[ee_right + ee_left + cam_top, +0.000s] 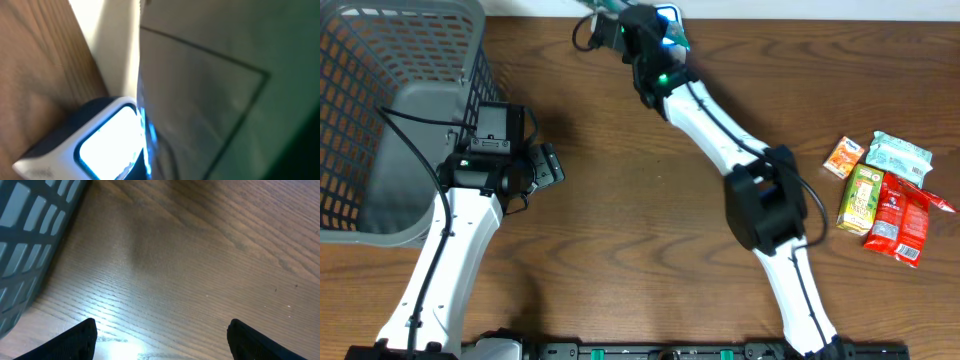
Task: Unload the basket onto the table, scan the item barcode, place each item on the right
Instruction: 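Move the gloves pack right and lower it beside the snacks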
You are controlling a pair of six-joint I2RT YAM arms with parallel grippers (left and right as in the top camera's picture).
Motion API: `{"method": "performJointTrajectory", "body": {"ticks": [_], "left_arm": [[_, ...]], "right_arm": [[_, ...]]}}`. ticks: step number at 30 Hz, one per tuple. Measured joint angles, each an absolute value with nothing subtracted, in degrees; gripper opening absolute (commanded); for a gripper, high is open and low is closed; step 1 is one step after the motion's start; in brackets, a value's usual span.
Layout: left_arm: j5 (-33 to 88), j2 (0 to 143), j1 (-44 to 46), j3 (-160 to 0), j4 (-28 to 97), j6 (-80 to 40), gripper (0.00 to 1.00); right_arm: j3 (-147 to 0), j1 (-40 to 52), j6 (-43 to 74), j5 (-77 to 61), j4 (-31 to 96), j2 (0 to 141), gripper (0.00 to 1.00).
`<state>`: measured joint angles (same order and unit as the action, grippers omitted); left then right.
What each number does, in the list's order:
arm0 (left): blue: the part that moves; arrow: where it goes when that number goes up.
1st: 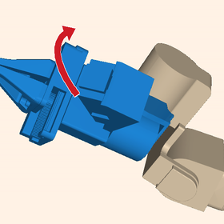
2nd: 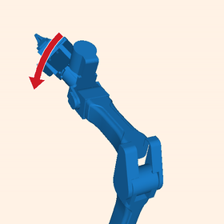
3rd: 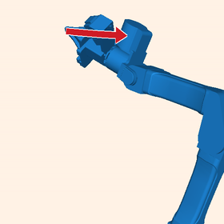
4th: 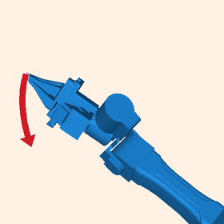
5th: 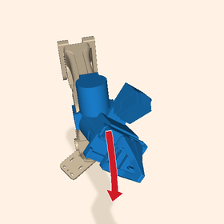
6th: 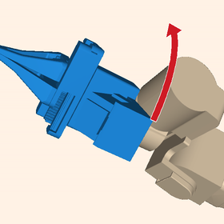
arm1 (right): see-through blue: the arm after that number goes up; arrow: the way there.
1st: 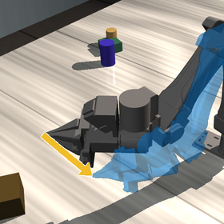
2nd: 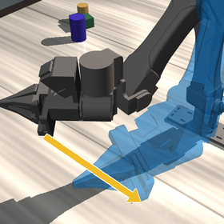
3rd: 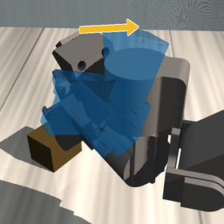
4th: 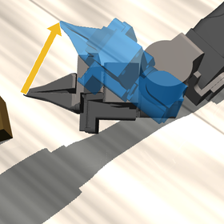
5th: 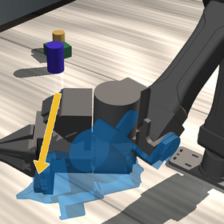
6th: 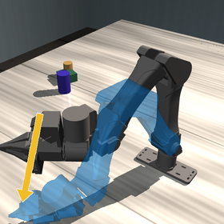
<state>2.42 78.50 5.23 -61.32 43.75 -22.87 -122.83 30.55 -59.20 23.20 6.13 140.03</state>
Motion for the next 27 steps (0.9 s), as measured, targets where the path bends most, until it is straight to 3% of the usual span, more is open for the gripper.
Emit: {"method": "performJointTrajectory", "body": {"ticks": [7, 15, 20, 27], "left_arm": [[2.4, 78.5, 5.2, -61.3, 43.7, -22.9, 0.84], [2.4, 78.4, 5.3, -61.3, 43.8, -22.9, 0.84], [2.4, 78.4, 5.3, -61.3, 43.8, -22.9, 0.84], [2.4, 78.4, 5.3, -61.3, 43.8, -22.9, 0.84]], "right_arm": [[-123.3, 29.4, -38.6, 21.4, 36.0, 123.5, 0.01], [-123.3, 21.2, -22.4, 9.5, 69.1, 119.3, 0.01], [-118.7, 13.5, -16.8, 0.3, 75.6, 119.7, 0.01], [-105.4, 3.0, -13.4, -6.9, 70.6, 119.8, 0.01]]}}
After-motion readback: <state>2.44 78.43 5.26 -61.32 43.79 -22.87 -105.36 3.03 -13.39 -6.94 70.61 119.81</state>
